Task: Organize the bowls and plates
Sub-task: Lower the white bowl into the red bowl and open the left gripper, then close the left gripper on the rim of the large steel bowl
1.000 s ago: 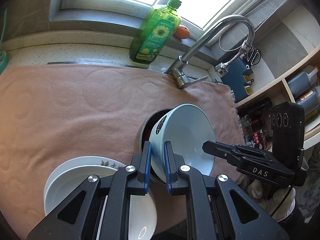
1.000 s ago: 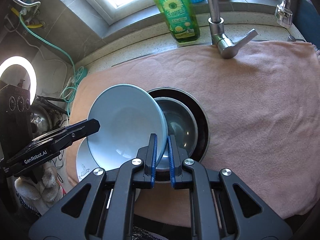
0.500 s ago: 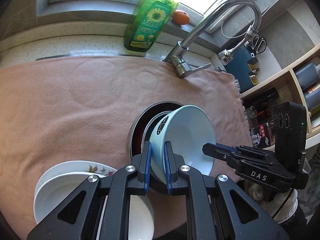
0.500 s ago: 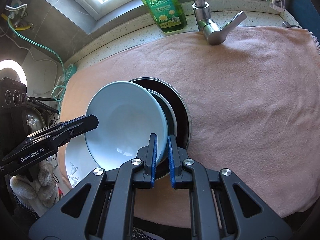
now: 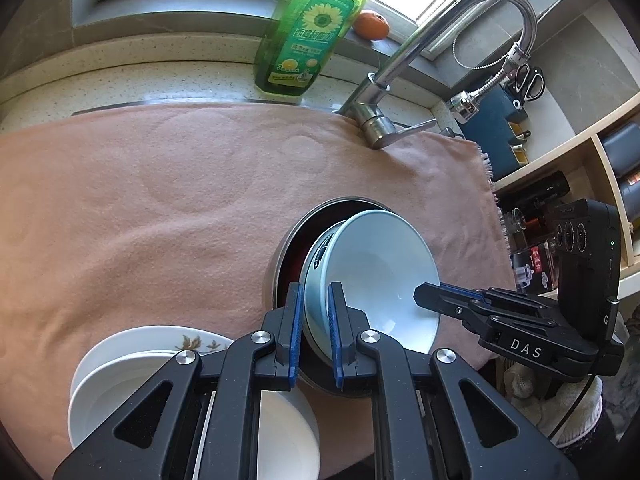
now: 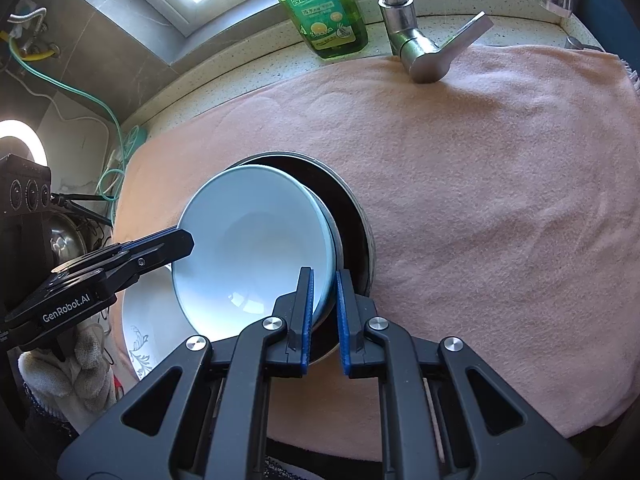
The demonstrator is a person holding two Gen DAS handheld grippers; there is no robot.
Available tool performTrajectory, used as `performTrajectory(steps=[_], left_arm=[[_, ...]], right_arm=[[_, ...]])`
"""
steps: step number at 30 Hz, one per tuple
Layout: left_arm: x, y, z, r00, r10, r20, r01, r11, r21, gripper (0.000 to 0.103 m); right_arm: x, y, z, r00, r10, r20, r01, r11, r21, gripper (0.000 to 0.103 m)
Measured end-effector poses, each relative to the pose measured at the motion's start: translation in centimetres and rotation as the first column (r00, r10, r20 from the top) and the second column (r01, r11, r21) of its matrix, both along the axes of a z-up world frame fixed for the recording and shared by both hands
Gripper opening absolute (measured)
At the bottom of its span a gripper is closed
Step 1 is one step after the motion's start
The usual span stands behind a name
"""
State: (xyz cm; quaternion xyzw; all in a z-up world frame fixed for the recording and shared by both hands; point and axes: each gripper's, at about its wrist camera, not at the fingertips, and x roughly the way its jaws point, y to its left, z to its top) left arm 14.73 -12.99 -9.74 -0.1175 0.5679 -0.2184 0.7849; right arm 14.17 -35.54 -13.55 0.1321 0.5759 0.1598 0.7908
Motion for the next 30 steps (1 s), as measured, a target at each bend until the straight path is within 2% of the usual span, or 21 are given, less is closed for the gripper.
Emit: performTrajectory(steps=[8,13,14,15,17,25,30], left_arm=[[-0.4,0.9,0.6,1.000,0.007,0.015,-0.007,1.000,-0.006,0.011],[-0.5,1.7,0.9,0.999,0.024,0.027,-0.024,1.000,0.003,0.011],[-0.5,2.0,0.9,0.999,0.029,0.027,-0.029,1.000,-0.002,0.011],[-0.5,2.2,0.9,0.999,0.034,0.024,-0.034,0.999,-0.005,0.011],[-0.5,2.7,0.8,0.999,0.047,0.022,-0.047,0.999,-0.012,0.011],[-0.7,3.7,0.3,0.997,0.076,0.012,-0.075,0.997,-0.014,0.011],[-1.0,3.6,-0.4,0.997,0.082,-0.006,-0.082,0.996,-0.024,0.011]], right_arm=[[-0.8,-1.2,1.1,0.999,-0.040,0.029,0.039,0.998,0.049,0.011],[-1.2,-1.7,1.7,0.997,-0.054,0.051,0.051,0.998,0.048,0.012],[-1.2,-1.9,1.7,0.997,-0.058,0.049,0.055,0.997,0.057,0.015],[-1.3,-2.1,1.7,0.997,-0.064,0.049,0.061,0.996,0.061,0.025],[-1.3,-2.4,1.8,0.995,-0.077,0.055,0.074,0.995,0.062,0.037],[-2.0,-3.9,2.1,0.988,-0.127,0.086,0.120,0.989,0.084,0.037],[-2.4,-4.8,0.9,0.985,-0.158,0.064,0.150,0.982,0.112,0.037]])
